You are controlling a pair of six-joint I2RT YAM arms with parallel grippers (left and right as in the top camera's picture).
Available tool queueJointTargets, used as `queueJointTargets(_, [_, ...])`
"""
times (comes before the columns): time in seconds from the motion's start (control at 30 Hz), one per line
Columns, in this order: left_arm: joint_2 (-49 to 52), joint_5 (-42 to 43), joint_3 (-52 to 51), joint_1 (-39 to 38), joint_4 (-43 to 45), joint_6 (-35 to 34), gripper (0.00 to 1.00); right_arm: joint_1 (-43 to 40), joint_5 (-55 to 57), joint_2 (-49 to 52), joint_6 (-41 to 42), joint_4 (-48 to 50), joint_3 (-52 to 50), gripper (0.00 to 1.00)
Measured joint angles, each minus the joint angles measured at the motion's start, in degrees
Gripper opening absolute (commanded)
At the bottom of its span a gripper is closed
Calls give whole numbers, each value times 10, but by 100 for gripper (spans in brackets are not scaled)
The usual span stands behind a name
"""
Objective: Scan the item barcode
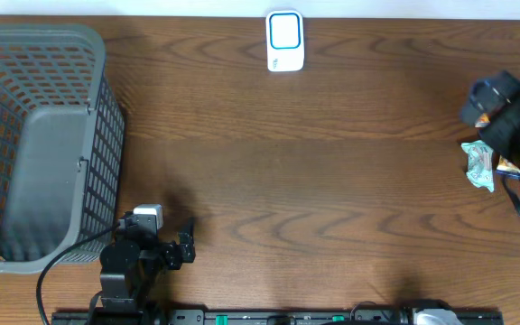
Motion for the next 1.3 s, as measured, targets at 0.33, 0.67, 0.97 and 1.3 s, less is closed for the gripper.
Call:
queueJointTargets(0.33, [0, 0, 0, 0, 0, 0, 98, 0, 0, -123, -5, -2, 0, 99])
queueJointTargets(0.67, [0, 0, 0, 0, 0, 0, 98, 0, 33, -245, -111, 33, -26, 99])
queueJointTargets(0.97, [0, 0, 0, 0, 0, 0, 98, -16, -60, -477, -333, 285, -296, 99])
queueJointTargets(1.3, [0, 0, 0, 0, 0, 0, 98, -82, -170, -677, -377, 635, -712, 99])
